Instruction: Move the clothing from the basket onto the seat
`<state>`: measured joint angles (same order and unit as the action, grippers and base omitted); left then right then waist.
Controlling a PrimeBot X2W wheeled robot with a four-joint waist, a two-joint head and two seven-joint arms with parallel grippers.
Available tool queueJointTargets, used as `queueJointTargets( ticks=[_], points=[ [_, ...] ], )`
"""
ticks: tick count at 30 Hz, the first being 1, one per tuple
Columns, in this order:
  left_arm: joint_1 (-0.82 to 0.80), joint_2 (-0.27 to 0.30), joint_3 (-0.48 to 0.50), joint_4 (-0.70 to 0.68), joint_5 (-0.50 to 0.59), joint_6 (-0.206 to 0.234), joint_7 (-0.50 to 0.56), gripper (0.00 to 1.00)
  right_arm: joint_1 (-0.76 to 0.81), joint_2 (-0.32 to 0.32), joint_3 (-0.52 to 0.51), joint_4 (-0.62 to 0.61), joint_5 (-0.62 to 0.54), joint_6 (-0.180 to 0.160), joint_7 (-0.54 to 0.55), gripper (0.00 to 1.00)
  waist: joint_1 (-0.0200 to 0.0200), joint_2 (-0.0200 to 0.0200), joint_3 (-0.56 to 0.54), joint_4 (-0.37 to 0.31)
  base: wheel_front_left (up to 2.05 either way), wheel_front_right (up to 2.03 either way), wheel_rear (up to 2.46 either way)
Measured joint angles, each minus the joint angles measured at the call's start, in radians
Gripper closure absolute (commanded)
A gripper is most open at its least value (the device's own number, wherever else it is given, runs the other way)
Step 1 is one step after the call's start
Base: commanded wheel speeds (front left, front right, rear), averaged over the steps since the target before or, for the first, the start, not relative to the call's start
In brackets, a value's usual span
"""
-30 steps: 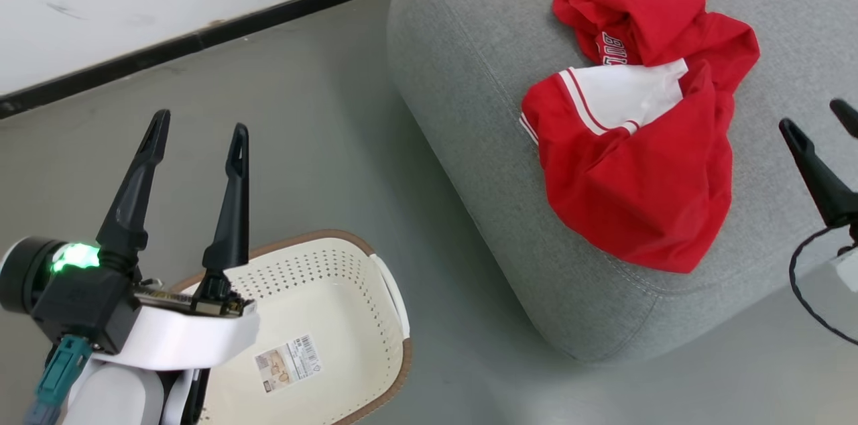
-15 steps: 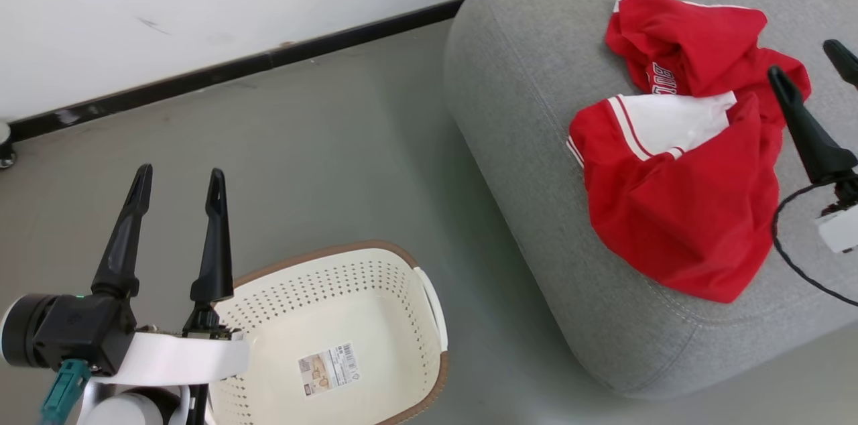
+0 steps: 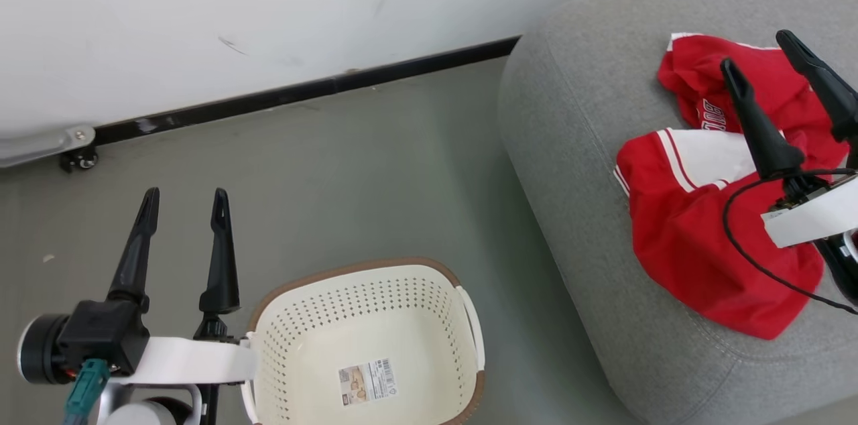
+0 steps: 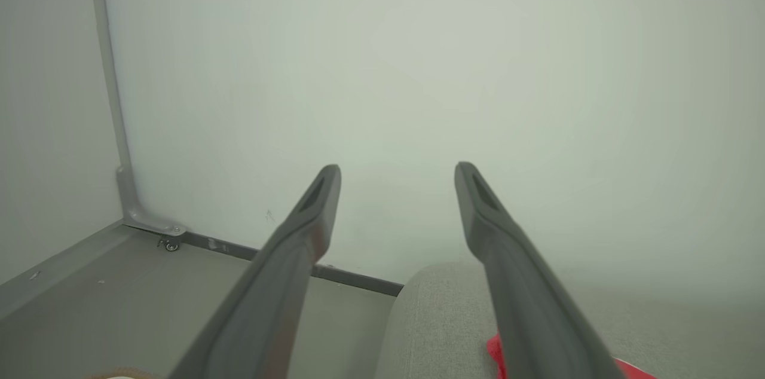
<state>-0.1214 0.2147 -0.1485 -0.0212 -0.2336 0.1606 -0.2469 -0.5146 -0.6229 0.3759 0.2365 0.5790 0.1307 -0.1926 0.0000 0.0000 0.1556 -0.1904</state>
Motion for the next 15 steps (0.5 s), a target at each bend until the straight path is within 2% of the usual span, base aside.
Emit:
queueJointTargets(
  ticks=[6, 15],
  points=[
    [0.022, -0.019, -0.001, 0.042, -0.010, 0.008, 0.000, 0.00, 0.015, 0.077, -0.056, 0.007, -0.066, 0.000, -0.013, 0.02, 0.0000, 0.0000, -0.031, 0.039, 0.00, 0.00, 0.00],
    [0.038, -0.039, -0.016, 0.096, -0.019, 0.008, 0.000, 0.00, 0.161, 0.214, -0.126, 0.041, -0.122, 0.000, -0.020, 0.01, 0.0000, 0.0000, -0.081, 0.090, 0.00, 0.00, 0.00]
  ],
)
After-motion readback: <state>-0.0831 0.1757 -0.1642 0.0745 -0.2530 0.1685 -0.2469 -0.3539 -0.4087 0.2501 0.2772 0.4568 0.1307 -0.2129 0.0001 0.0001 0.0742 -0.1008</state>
